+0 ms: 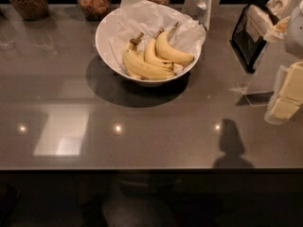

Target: Pick banana from white bowl

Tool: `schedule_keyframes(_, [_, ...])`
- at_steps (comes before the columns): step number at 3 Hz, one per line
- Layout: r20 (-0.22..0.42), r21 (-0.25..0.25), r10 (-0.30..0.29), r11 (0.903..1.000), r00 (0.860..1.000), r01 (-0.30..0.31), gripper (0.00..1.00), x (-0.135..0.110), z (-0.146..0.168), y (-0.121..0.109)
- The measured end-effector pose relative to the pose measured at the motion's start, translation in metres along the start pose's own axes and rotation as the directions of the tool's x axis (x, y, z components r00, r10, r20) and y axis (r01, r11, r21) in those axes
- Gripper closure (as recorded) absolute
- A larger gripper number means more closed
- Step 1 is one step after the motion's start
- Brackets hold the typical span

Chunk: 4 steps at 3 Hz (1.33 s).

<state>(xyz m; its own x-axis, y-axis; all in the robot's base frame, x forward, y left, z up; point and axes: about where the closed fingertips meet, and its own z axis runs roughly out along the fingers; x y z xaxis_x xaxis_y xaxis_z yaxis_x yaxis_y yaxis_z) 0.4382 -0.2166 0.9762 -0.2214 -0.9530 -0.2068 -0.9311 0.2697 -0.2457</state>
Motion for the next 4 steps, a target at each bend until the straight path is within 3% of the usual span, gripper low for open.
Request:
schedule_keyframes(2, [0.019, 0.008, -0.018, 0.9998, 1.0, 0.018, 0.0, -0.009, -0.001, -0.001])
schedule_keyframes(4, [0.177, -0.005, -0.082, 0.9964, 0.981, 0.084, 0.0, -0.086, 0.016, -0.021])
